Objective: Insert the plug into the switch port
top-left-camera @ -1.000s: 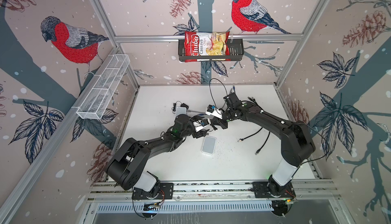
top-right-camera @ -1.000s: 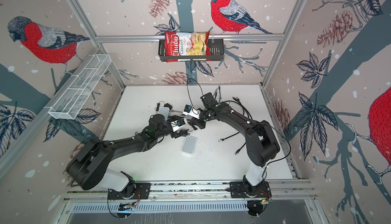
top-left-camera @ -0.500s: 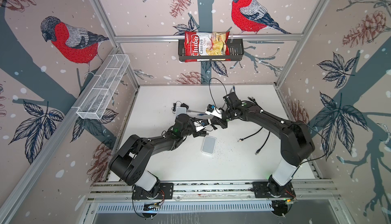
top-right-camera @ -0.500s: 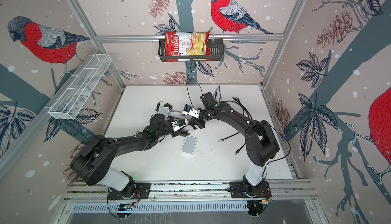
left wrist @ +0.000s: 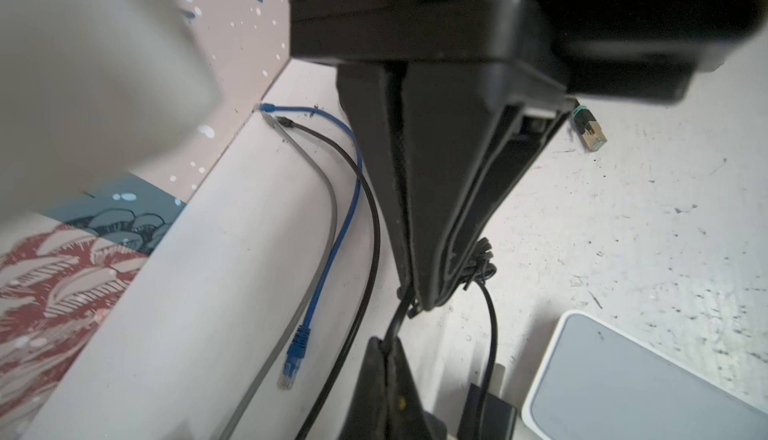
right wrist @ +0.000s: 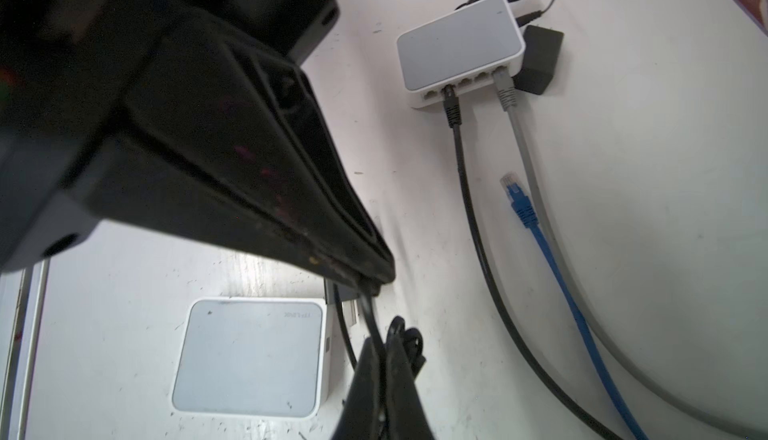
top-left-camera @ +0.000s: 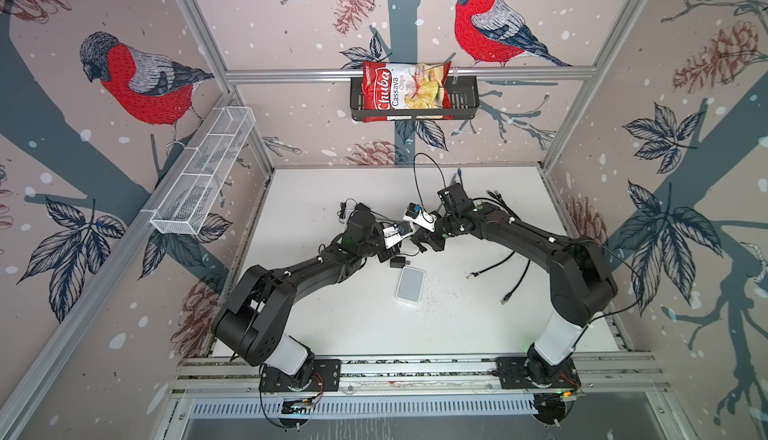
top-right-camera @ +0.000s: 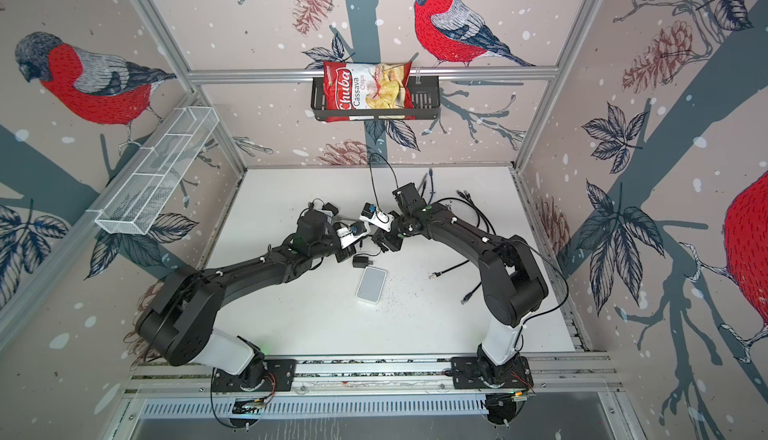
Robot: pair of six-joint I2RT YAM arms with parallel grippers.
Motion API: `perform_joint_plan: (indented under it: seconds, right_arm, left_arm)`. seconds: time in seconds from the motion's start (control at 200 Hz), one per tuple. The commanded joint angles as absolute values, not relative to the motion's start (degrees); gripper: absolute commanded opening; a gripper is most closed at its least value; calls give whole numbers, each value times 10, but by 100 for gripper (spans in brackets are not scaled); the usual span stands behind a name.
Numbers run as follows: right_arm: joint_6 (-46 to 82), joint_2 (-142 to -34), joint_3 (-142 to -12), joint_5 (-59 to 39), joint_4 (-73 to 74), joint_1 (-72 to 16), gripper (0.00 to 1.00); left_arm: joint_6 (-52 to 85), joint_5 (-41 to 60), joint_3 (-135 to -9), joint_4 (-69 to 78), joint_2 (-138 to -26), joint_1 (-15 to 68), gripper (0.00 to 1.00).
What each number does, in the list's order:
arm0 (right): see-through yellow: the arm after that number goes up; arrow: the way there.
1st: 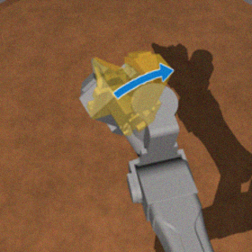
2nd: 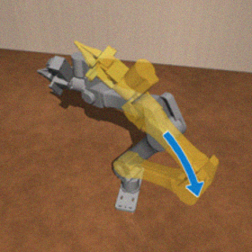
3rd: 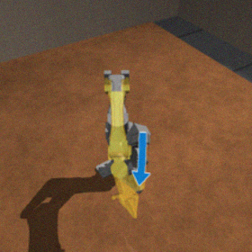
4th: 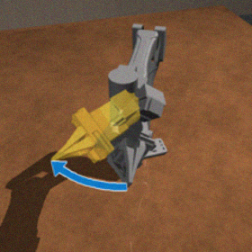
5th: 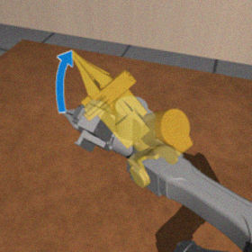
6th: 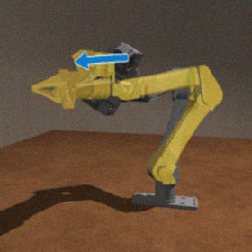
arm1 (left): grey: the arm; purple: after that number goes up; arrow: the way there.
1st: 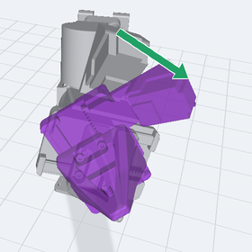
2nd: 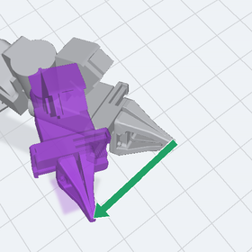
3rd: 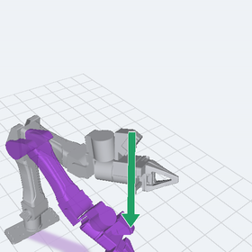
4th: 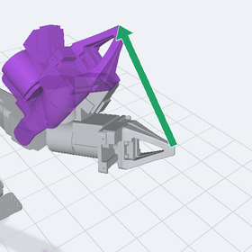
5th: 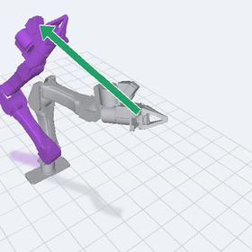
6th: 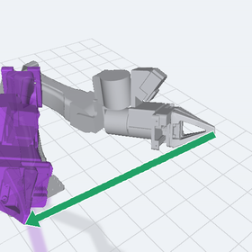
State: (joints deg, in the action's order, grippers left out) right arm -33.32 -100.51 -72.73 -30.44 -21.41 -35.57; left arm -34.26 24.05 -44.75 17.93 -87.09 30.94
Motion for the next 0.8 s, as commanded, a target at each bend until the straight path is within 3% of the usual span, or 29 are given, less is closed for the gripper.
perform_joint_plan:
  seconds: [0.0,0.24,0.59,0.795]
  right_arm:
    - [-267,-993,-709,-234,-139,-357,10]
    - [-164,-953,-665,-176,-87,-355,21]
    - [-40,-906,-605,-252,-78,-369,24]
    - [1,-866,-565,-221,-54,-388,24]
  left_arm:
    - [-296,260,-480,92,-876,309,0]
    - [-253,277,-505,50,-882,309,0]
    - [-181,290,-494,100,-883,309,0]
    - [-139,287,-489,137,-888,309,0]
